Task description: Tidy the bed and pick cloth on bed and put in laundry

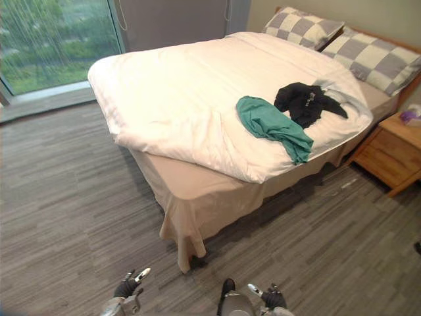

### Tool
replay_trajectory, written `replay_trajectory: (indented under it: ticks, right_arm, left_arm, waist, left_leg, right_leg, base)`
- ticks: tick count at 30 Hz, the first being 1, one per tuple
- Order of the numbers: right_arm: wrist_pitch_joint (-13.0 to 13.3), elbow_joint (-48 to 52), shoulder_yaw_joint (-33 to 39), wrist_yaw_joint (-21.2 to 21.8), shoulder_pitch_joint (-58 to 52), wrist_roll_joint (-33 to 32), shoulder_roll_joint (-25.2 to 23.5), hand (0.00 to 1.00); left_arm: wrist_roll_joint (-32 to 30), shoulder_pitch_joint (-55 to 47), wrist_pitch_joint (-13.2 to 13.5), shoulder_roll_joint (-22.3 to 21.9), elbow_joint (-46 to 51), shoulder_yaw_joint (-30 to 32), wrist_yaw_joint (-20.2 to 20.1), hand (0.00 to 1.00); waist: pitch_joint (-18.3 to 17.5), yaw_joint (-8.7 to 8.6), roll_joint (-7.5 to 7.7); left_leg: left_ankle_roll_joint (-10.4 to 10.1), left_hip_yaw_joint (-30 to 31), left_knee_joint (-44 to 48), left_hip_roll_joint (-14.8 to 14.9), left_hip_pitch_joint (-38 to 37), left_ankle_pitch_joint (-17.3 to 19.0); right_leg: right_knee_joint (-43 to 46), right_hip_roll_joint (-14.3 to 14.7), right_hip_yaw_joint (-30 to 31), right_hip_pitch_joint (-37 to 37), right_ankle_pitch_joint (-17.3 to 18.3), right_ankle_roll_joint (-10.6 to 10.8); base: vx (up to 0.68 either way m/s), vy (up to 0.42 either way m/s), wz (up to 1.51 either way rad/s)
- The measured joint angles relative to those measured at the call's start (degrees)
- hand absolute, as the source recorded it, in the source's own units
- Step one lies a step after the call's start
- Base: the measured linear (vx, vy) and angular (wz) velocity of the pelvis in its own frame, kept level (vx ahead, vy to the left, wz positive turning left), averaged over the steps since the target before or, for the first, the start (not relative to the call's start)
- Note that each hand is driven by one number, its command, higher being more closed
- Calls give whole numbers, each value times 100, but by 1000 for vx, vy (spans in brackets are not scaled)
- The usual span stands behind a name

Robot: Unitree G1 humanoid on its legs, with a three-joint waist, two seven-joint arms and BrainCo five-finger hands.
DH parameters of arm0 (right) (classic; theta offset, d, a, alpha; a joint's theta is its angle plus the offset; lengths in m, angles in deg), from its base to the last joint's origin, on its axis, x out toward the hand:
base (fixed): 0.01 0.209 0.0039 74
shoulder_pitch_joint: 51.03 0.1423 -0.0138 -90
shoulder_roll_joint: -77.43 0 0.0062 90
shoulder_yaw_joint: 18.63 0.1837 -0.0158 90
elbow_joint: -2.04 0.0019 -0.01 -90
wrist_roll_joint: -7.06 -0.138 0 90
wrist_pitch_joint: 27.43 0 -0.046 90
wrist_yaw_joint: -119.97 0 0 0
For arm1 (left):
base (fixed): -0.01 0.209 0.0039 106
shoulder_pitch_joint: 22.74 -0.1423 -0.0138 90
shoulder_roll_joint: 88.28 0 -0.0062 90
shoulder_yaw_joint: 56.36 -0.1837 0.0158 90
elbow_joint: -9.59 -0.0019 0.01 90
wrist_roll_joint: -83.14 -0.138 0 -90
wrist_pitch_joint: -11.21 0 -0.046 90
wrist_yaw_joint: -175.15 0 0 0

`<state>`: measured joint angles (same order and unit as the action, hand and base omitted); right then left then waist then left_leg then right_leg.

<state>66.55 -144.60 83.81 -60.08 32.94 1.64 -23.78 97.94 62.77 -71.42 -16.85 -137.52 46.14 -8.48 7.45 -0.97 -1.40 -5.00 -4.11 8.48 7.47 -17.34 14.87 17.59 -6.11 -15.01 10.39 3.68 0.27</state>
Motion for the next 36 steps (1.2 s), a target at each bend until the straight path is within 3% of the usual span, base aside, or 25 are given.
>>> replay_trajectory:
  ticks: [4,6,8,9,10,13,15,18,22,28,30,33,36]
  right_arm:
    - [-143,-87,-132,5,61,18,-16,0]
    - [-276,-157,-169,10,124,235,-12,0]
    - [-355,-270,-124,11,167,467,22,0]
    - [-360,-350,-94,18,168,548,38,0]
    - [-367,-449,-59,25,162,692,86,0]
    - [-359,-525,-52,132,180,856,220,0]
    - [-347,-571,-14,153,177,875,163,0]
    - [-297,-572,104,111,129,835,98,0]
    - [-241,-633,161,94,153,795,77,0]
    - [-371,-758,337,139,208,789,51,0]
    - [-433,-788,420,224,183,786,53,0]
    - [-495,-787,490,398,118,700,85,0]
    - [-546,-749,504,520,64,568,91,0]
  left_arm:
    - [-52,-26,166,-40,10,201,81,0]
    - [45,-51,200,-23,39,391,164,0]
    - [94,-51,208,35,131,384,153,0]
    - [107,-55,208,59,128,370,151,0]
    - [151,-89,212,86,123,345,149,0]
    - [175,-251,297,121,-30,344,139,0]
    - [262,-315,297,182,-171,351,140,0]
    - [498,-386,230,245,-178,386,141,0]
    - [1006,-377,67,318,-284,396,281,0]
    - [2076,-364,115,486,-273,1102,1158,0]
    - [2278,-337,215,712,-101,1420,1507,0]
    - [2286,-295,301,1441,653,1977,2044,0]
    - [1916,-55,530,2456,1347,2193,2325,0]
  waist:
    - [-61,58,47]
    - [-81,62,74]
    - [-6,67,58]
    - [-7,75,75]
    - [-22,139,48]
    - [-80,200,-82]
    - [-166,186,3]
    - [-158,176,68]
    - [-160,186,78]
    - [-159,173,136]
    - [-158,174,135]
    - [-151,177,93]
    - [-127,198,86]
  left_leg:
    - [-29,59,619,254,99,-324]
    - [-183,232,2226,495,909,-403]
    - [-196,93,3314,629,1568,-119]
    - [-187,-13,3322,623,1674,-23]
    - [-138,-192,2979,571,1755,75]
    - [-35,-427,1040,316,1776,-345]
    - [45,-429,188,56,1515,-631]
    - [109,-341,-421,-195,1302,-1005]
    - [115,-308,-688,-267,1075,-1127]
    - [75,-298,-1063,-264,929,-1384]
    - [74,-284,-1119,-260,929,-1422]
    - [94,-282,-1367,-229,932,-1466]
    - [126,-303,-1442,-263,1032,-1521]
  right_leg:
    - [133,211,-125,-252,488,-126]
    - [-306,428,-211,-607,545,-199]
    - [-749,506,-374,-1161,518,-178]
    - [-850,504,-414,-1327,505,-181]
    - [-983,486,-493,-1546,451,-181]
    - [-1096,477,-469,-1691,446,-88]
    - [-1263,338,-509,-1665,381,10]
    - [-1352,130,-644,-1734,355,56]
    - [-1399,85,-657,-1926,344,75]
    - [-1429,107,-668,-1967,314,124]
    - [-1440,116,-675,-1964,314,124]
    - [-1481,168,-744,-1904,320,127]
    - [-1539,142,-780,-1840,326,147]
  base:
    - [248,-258,11]
    - [244,-231,17]
    - [238,-123,35]
    - [252,-92,32]
    - [244,-21,4]
    - [242,67,3]
    - [260,81,26]
    - [182,97,34]
    - [112,37,22]
    - [-17,-35,8]
    - [-101,-29,7]
    - [-137,-12,12]
    - [-200,19,5]
